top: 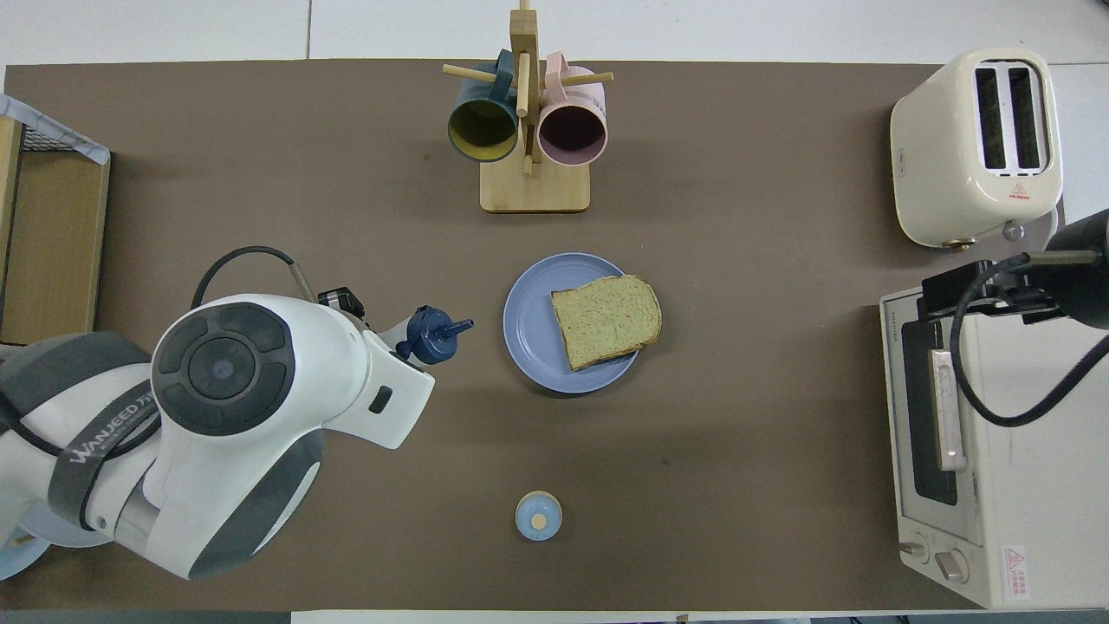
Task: Put bread on plate and add seasoning
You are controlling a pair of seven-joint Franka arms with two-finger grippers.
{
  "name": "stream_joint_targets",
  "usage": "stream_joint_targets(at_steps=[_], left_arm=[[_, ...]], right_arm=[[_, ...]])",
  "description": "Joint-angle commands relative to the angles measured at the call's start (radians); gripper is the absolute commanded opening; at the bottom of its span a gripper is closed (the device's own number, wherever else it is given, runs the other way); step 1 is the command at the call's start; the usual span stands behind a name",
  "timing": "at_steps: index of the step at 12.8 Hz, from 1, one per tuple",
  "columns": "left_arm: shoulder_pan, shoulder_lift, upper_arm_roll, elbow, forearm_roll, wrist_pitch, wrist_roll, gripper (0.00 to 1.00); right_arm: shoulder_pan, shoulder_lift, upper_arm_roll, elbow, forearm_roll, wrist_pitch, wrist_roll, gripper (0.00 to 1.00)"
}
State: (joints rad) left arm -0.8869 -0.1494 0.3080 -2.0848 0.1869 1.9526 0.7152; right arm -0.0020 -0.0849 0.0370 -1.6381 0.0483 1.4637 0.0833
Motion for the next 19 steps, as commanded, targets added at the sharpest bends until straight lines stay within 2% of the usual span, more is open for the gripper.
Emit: stream_joint_targets(at_steps=[1,4,5,8,11,13,16,19], left_arm=[[-0.033,0.063,-0.007,0.028,0.112,-0.009,-0.091,0.00],[-0.064,0.174,-0.009,0.110,0.218,-0.035,-0.154,0.00],[-0.069,0.232,-0.009,0.156,0.244,-0.065,-0.170,0.00],[-0.078,0.348,-0.009,0.276,0.313,-0.153,-0.174,0.00],[-0.130,0.486,-0.009,0.374,0.409,-0.240,-0.203,0.00],[-0.187,0.560,-0.009,0.405,0.498,-0.306,-0.241,0.00],[-0.248,0.576,-0.009,0.402,0.638,-0.375,-0.241,0.00],[-0.285,0.587,-0.009,0.396,0.729,-0.415,-0.241,0.00]], right_arm=[[0.007,0.013,-0.052,-0.023,-0.042,0.018,-0.057,1.00],[-0.006,0.025,-0.068,-0.020,-0.062,0.030,-0.085,1.00],[-0.006,0.022,-0.066,-0.005,-0.062,0.008,-0.086,1.00],[-0.004,0.021,-0.026,0.005,-0.056,0.006,-0.054,1.00],[-0.006,0.030,-0.009,0.001,-0.056,0.021,-0.046,1.00],[-0.007,0.031,-0.008,0.001,-0.054,0.018,-0.046,1.00],[-0.015,0.053,-0.006,0.012,-0.047,0.003,-0.046,1.00],[-0.016,0.067,-0.032,0.015,-0.028,-0.006,-0.053,1.00]])
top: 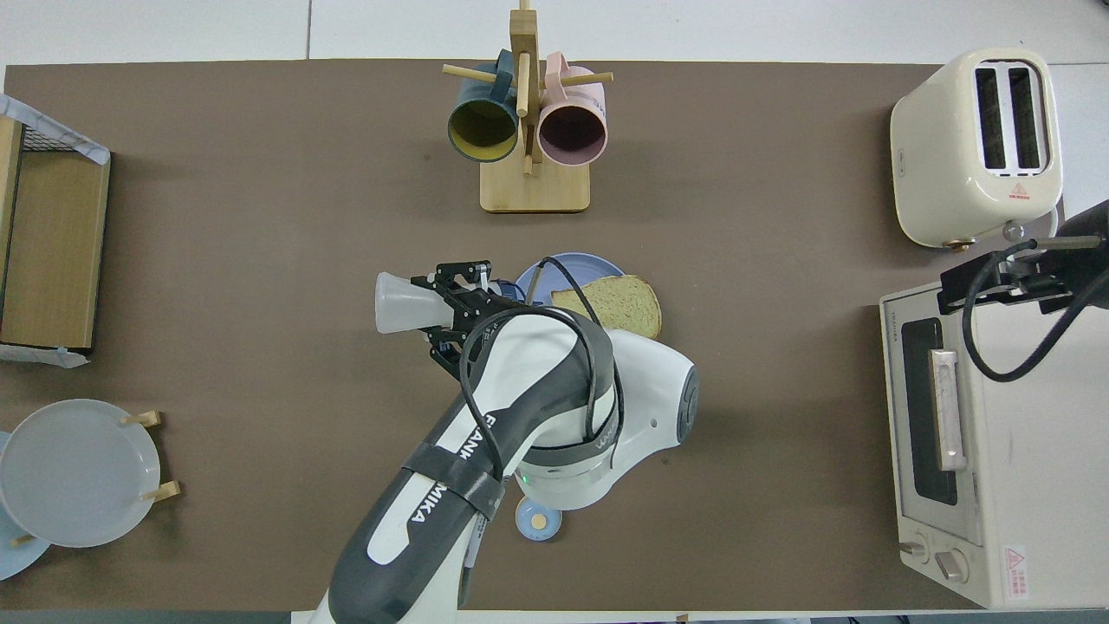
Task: Put bread on plate and add seasoning
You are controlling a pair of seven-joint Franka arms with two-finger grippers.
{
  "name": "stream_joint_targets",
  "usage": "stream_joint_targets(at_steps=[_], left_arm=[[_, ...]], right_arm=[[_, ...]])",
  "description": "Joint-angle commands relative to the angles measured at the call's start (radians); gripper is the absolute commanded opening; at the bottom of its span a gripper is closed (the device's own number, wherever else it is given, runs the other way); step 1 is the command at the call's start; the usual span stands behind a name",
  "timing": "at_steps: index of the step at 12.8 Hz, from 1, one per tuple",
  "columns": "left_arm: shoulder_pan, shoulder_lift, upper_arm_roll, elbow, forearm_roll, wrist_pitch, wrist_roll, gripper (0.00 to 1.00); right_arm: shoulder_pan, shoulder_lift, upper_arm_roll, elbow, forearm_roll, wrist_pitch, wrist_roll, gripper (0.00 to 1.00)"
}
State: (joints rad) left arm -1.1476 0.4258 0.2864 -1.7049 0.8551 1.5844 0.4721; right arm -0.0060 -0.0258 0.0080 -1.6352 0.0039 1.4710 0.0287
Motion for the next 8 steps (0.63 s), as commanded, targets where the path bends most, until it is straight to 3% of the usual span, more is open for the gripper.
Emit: stream_joint_targets(at_steps=[1,2,3,6,8], left_arm=[[-0.043,0.058,0.013,0.025,0.114,-0.096,0.002,0.00],[-0.078,0.177,0.017,0.078,0.136,-0.148,0.003,0.00],[-0.081,0.207,0.019,0.143,0.151,-0.173,0.003,0.00],[-0.106,0.251,0.014,0.139,0.330,-0.251,0.008,0.00],[-0.121,0.275,0.016,0.130,0.383,-0.267,0.008,0.00]], right_arm=[[-0.012,0.006,-0.008,0.014,0.016,-0.008,0.000,1.00],[-0.014,0.001,-0.025,0.014,0.016,0.021,-0.009,1.00],[-0.014,0.001,-0.032,0.014,0.016,0.026,-0.012,1.00],[-0.014,-0.009,-0.031,0.002,0.018,0.025,-0.007,1.00],[-0.012,-0.011,-0.025,0.003,0.018,0.031,-0.003,1.00]])
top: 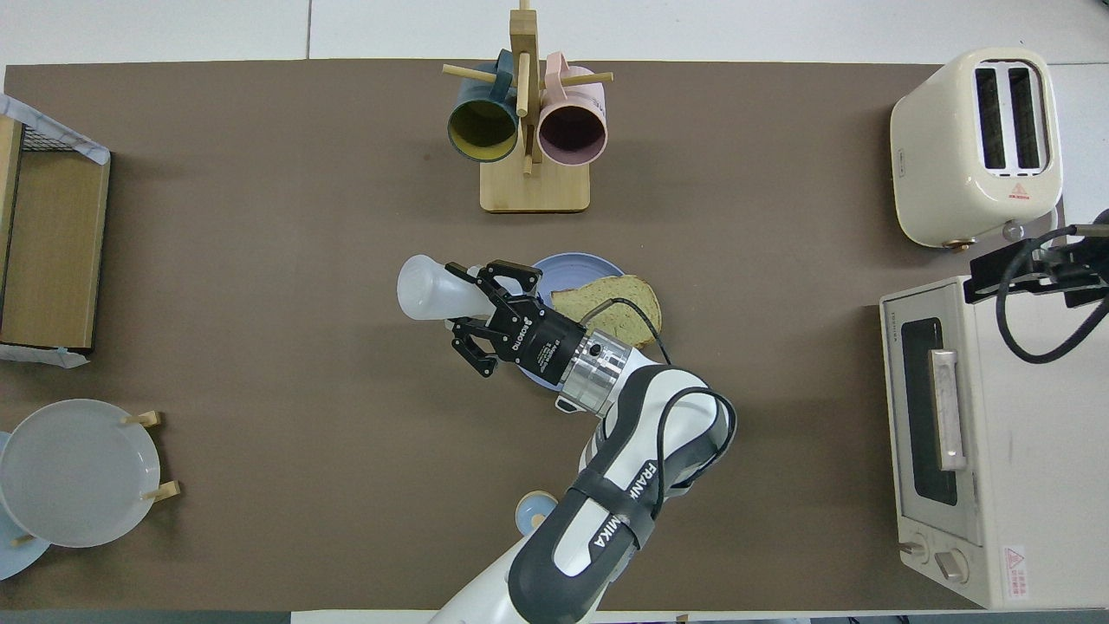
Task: Put bread on plate and add seasoning
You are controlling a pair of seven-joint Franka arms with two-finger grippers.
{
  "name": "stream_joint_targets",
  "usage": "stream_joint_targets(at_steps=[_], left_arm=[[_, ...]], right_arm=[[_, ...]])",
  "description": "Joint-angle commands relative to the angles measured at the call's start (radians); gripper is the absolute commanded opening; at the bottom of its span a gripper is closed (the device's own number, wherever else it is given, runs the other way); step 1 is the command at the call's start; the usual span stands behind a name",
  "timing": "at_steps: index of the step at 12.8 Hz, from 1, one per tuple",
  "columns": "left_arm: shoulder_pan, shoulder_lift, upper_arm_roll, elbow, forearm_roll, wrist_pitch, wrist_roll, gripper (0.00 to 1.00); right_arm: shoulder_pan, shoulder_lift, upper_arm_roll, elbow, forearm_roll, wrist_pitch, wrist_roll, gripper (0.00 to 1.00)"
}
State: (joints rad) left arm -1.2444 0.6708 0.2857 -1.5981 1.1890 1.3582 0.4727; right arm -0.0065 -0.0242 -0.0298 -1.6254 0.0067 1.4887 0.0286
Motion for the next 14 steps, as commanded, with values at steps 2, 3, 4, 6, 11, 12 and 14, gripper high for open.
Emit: stream_joint_targets(at_steps=[2,3,4,6,11,12,14], left_arm=[[-0.039,0.026,0.015,-0.046,0.151,-0.007,0.007,0.00],[-0.053,0.021,0.015,-0.071,0.191,0.014,0.007,0.00],[-0.056,0.021,0.016,-0.074,0.204,0.031,0.007,0.00],[-0.055,0.019,0.018,-0.086,0.250,0.070,0.009,0.00],[-0.072,0.010,0.015,-0.109,0.238,0.073,0.009,0.00],[-0.055,0.012,0.015,-0.109,0.238,0.084,0.009,0.00],[0.009,0.018,0.016,-0.105,0.241,0.116,0.009,0.00]], right_arm=[[-0.012,-0.014,0.011,-0.007,0.015,0.012,-0.007,1.00],[-0.010,-0.016,0.008,-0.008,0.015,0.005,-0.007,1.00],[-0.010,-0.016,0.008,-0.010,0.015,0.005,-0.007,1.00],[-0.009,-0.016,0.010,-0.011,0.015,0.004,-0.007,1.00],[-0.009,-0.016,0.010,-0.011,0.015,0.005,-0.007,1.00],[-0.009,-0.016,0.010,-0.011,0.015,0.005,-0.007,1.00],[-0.009,-0.016,0.008,-0.010,0.015,0.004,-0.007,1.00]])
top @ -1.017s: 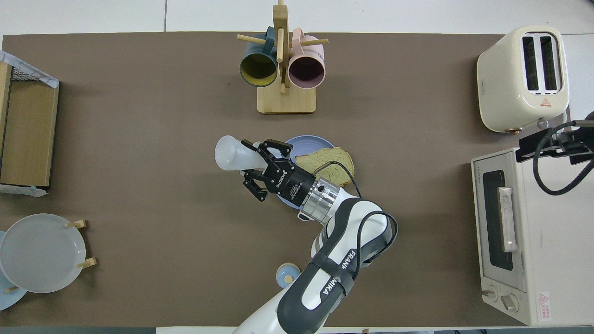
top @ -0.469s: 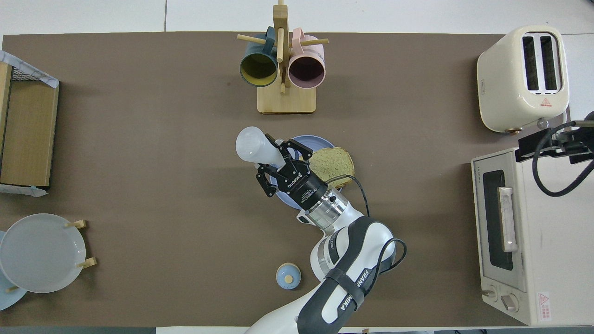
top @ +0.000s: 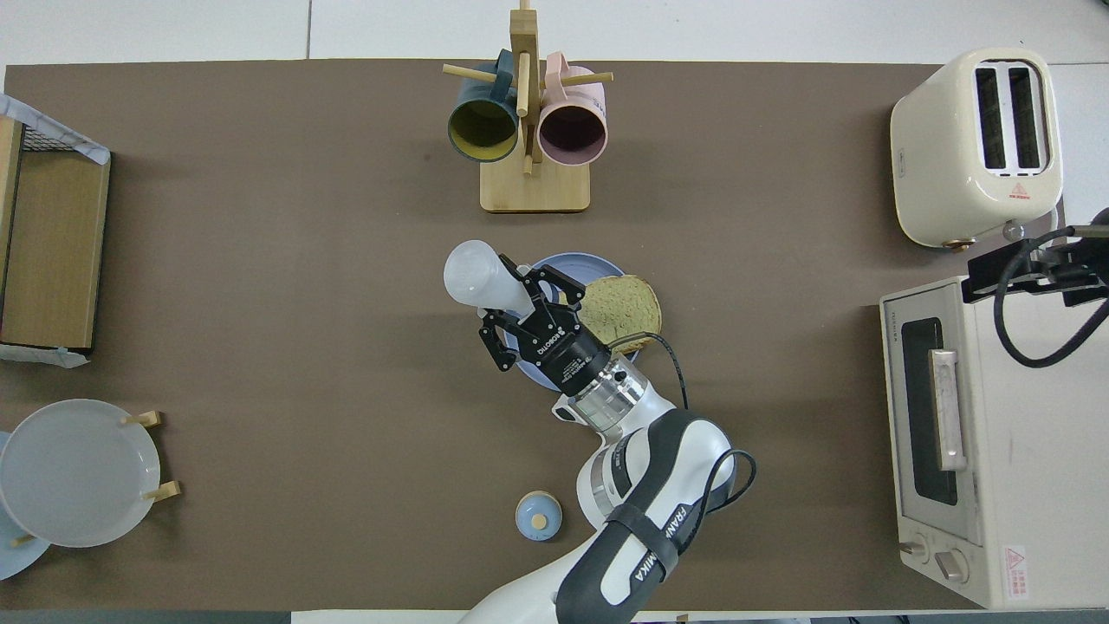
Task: Put bread on plate and add seasoning
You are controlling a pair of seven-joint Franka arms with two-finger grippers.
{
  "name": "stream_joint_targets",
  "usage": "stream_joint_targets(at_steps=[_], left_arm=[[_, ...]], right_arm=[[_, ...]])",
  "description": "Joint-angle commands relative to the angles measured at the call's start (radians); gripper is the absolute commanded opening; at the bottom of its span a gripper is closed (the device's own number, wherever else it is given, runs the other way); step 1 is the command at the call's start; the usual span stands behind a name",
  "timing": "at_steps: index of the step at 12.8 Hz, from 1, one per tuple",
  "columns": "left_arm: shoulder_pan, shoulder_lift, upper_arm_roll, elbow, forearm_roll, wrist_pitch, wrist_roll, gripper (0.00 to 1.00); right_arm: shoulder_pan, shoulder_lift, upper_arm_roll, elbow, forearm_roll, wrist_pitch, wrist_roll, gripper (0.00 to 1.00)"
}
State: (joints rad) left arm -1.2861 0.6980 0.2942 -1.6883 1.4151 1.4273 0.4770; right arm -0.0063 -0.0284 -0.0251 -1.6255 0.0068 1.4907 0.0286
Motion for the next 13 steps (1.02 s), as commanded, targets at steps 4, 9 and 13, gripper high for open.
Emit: stream_joint_targets(at_steps=[4,9,13], left_arm=[[0.070,-0.008,0.010,-0.007,0.018,0.053,0.005,0.00],[-0.073,-0.015,0.006,-0.002,-0.068,0.007,0.006,0.00],[-0.056,-0.014,0.008,-0.001,-0.071,0.022,0.006,0.00]], right_arm=[[-0.009,-0.011,0.005,-0.011,0.015,0.002,-0.007,1.00],[-0.009,-0.011,0.004,-0.011,0.015,0.003,-0.007,1.00],[-0.009,-0.011,0.005,-0.011,0.015,0.002,-0.007,1.00]])
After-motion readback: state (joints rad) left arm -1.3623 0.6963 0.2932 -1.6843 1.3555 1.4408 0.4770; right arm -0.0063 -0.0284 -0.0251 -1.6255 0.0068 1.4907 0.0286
